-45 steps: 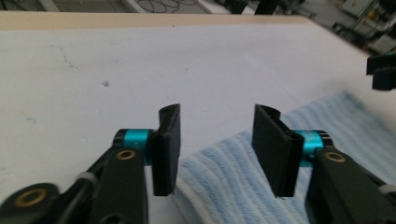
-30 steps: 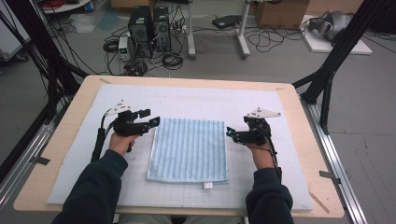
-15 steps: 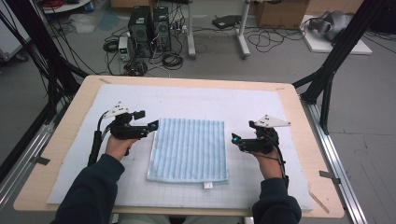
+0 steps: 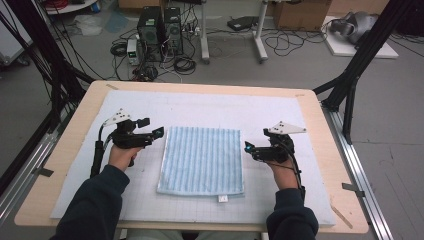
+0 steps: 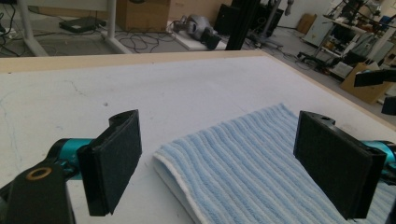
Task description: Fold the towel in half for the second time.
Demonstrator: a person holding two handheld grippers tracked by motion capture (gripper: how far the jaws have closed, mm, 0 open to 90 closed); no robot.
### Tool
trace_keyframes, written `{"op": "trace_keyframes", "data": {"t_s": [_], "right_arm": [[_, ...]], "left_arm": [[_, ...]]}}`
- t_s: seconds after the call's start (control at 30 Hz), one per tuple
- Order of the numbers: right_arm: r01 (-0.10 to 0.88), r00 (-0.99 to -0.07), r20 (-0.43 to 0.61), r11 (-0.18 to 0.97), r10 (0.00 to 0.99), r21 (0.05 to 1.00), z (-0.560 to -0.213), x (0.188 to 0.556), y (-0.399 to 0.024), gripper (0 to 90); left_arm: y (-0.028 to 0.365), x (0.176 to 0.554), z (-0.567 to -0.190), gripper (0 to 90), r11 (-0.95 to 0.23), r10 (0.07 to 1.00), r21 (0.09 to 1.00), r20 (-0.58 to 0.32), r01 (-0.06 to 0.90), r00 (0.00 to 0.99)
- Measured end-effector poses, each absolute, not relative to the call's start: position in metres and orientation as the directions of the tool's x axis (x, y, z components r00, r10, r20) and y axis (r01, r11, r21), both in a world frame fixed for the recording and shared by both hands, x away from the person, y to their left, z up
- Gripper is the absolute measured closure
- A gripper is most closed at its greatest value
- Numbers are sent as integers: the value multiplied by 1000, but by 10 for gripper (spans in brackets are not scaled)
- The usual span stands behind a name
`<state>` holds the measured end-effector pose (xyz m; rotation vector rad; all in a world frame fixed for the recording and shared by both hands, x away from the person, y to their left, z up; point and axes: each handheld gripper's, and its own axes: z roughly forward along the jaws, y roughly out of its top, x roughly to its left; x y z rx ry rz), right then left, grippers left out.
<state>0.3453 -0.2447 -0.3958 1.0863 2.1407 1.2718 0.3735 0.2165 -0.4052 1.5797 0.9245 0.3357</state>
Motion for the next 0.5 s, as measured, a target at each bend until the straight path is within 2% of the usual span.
{"op": "trace_keyframes", "data": {"t_s": [0.27, 0.4, 0.5], "right_arm": [[457, -597, 56, 281, 801, 844, -399, 360, -244, 116], [485, -589, 68, 285, 805, 827, -401, 370, -241, 116], [502, -581, 77, 282, 810, 818, -401, 376, -237, 116]], "left_arm": [[220, 386, -409, 156, 18, 741, 919, -277, 394, 612], [216, 397, -404, 160, -22, 760, 922, -237, 387, 606], [215, 404, -408, 179, -12, 766, 914, -252, 405, 592]]}}
